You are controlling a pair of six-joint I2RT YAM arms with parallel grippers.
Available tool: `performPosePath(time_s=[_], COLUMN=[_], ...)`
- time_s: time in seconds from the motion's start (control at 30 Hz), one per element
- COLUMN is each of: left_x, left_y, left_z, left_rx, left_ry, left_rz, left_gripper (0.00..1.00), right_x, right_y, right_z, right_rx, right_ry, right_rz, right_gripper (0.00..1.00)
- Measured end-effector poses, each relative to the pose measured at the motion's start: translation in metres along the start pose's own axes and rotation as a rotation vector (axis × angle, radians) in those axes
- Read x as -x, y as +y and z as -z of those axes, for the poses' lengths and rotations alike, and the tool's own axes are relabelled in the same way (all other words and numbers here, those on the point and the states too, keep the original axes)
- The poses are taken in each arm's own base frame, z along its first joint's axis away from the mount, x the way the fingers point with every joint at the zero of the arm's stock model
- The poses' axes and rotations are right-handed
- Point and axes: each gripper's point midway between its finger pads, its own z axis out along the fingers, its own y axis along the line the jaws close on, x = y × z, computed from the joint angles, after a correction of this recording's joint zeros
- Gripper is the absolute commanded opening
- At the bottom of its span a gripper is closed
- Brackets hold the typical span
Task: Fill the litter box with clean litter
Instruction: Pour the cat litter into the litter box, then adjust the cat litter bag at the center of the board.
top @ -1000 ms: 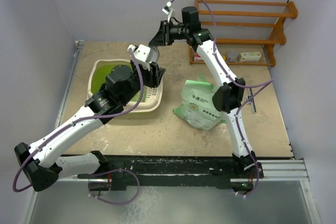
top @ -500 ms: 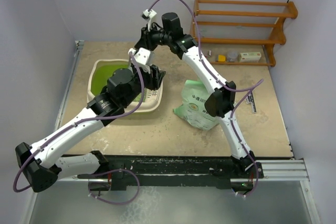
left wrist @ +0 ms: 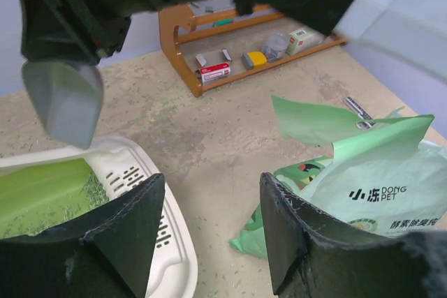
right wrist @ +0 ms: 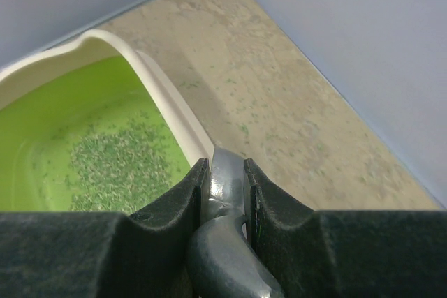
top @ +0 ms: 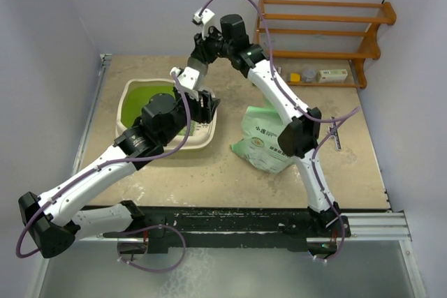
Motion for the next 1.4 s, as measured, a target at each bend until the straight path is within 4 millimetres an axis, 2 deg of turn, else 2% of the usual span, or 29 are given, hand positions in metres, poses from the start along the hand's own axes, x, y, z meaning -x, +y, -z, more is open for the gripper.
performPosePath(time_s=[0.07, 0.13, 0.2, 0.3, 0.33, 0.43, 0.5, 0.63, 0.7, 0.73, 0.77, 0.87, 1.0, 1.2, 1.33, 1.4], left_x=[-0.004, -0.006, -0.007, -0.006, -0.005, -0.004, -0.002, -0.006, -0.012, -0.013, -0.015, -0.011, -0.001, 0.005, -0.001, -0.004], left_y=[0.001, 0.002, 0.002, 0.001, -0.001, -0.009, -0.018, -0.038, -0.047, -0.053, -0.057, -0.071, -0.084, -0.1, -0.109, -0.112], left_z=[0.001, 0.001, 0.0, -0.003, -0.006, -0.017, -0.029, -0.053, -0.064, -0.069, -0.074, -0.086, -0.087, -0.078, -0.07, -0.067], left_rx=[0.002, 0.002, 0.001, -0.008, -0.015, -0.05, -0.091, -0.173, -0.213, -0.239, -0.256, -0.312, -0.38, -0.476, -0.543, -0.562], left_ry=[0.014, 0.024, 0.027, 0.031, 0.032, 0.04, 0.044, 0.066, 0.083, 0.091, 0.096, 0.101, 0.083, 0.086, 0.124, 0.144], left_rz=[-0.011, -0.025, -0.043, -0.072, -0.085, -0.112, -0.123, -0.141, -0.145, -0.145, -0.144, -0.142, -0.137, -0.134, -0.131, -0.132], left_gripper=[0.56, 0.56, 0.56, 0.53, 0.55, 0.59, 0.59, 0.59, 0.59, 0.59, 0.59, 0.59, 0.59, 0.6, 0.6, 0.61], right_x=[0.004, 0.019, 0.039, 0.07, 0.078, 0.085, 0.082, 0.07, 0.061, 0.052, 0.051, 0.034, 0.025, 0.015, -0.013, -0.031], right_y=[-0.006, -0.018, -0.039, -0.084, -0.101, -0.132, -0.136, -0.119, -0.111, -0.107, -0.106, -0.102, -0.092, -0.036, 0.002, 0.013], right_z=[0.016, 0.041, 0.075, 0.143, 0.174, 0.252, 0.295, 0.349, 0.37, 0.37, 0.389, 0.417, 0.443, 0.451, 0.452, 0.452], right_rx=[-0.037, -0.072, -0.125, -0.24, -0.289, -0.42, -0.485, -0.524, -0.527, -0.513, -0.538, -0.557, -0.572, -0.451, -0.38, -0.363], right_ry=[0.025, 0.024, 0.002, -0.05, -0.065, -0.066, -0.05, -0.009, 0.01, 0.032, 0.029, 0.051, 0.062, 0.104, 0.164, 0.198], right_rz=[0.0, -0.014, -0.044, -0.088, -0.101, -0.124, -0.14, -0.183, -0.216, -0.242, -0.258, -0.333, -0.391, -0.431, -0.479, -0.507], right_gripper=[0.0, 0.0, 0.0, 0.0, 0.0, 0.0, 0.0, 0.0, 0.0, 0.0, 0.0, 0.0, 0.0, 0.0, 0.0, 0.0])
